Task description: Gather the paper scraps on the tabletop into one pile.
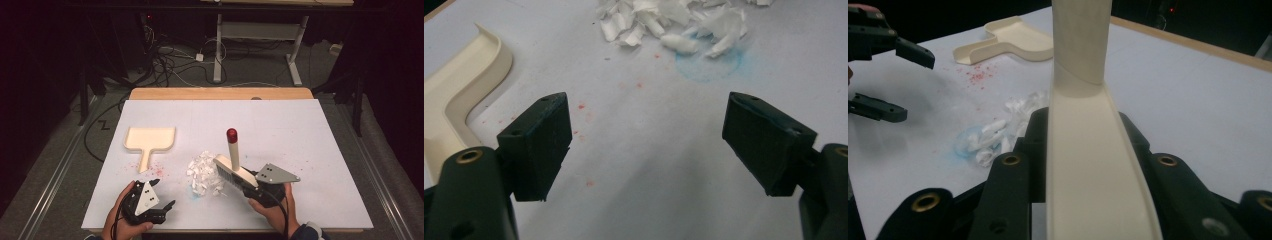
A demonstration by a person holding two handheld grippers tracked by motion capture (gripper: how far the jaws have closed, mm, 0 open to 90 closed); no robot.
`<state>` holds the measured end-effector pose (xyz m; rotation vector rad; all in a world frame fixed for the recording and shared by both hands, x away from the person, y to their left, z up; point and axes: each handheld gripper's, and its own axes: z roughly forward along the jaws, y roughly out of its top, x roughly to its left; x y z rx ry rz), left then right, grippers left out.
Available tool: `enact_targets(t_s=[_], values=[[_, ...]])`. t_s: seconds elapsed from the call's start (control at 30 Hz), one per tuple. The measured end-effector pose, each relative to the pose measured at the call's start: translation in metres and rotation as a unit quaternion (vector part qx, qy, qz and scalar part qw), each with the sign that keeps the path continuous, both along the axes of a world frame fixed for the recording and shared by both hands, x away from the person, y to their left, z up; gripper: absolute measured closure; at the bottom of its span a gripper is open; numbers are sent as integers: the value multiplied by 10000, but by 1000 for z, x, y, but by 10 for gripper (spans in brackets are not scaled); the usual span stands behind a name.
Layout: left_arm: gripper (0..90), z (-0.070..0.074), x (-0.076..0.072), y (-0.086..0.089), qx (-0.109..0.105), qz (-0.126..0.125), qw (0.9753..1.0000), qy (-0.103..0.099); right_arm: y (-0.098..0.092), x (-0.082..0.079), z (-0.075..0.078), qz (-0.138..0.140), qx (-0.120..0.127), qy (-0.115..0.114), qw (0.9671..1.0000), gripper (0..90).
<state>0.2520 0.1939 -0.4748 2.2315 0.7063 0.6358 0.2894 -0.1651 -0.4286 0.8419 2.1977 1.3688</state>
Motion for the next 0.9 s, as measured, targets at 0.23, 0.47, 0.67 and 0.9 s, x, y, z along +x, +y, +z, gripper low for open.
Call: enact_targets(t_s=[0.23, 0.47, 0.67, 0.9], values=[[187, 0, -1, -1, 22, 18, 10000, -27, -29, -19, 24, 402, 117, -96, 9991, 682], [188, 2, -2, 4, -3, 70, 9999, -86, -26, -39, 13, 1299, 287, 231, 9908, 681], [187, 12, -3, 22, -454, 480, 9969, -418, 14, -28, -16, 1989, 327, 427, 9785, 681], [187, 11, -2, 23, -423, 458, 9972, -410, 38, 4, -32, 2190, 247, 266, 9751, 682]])
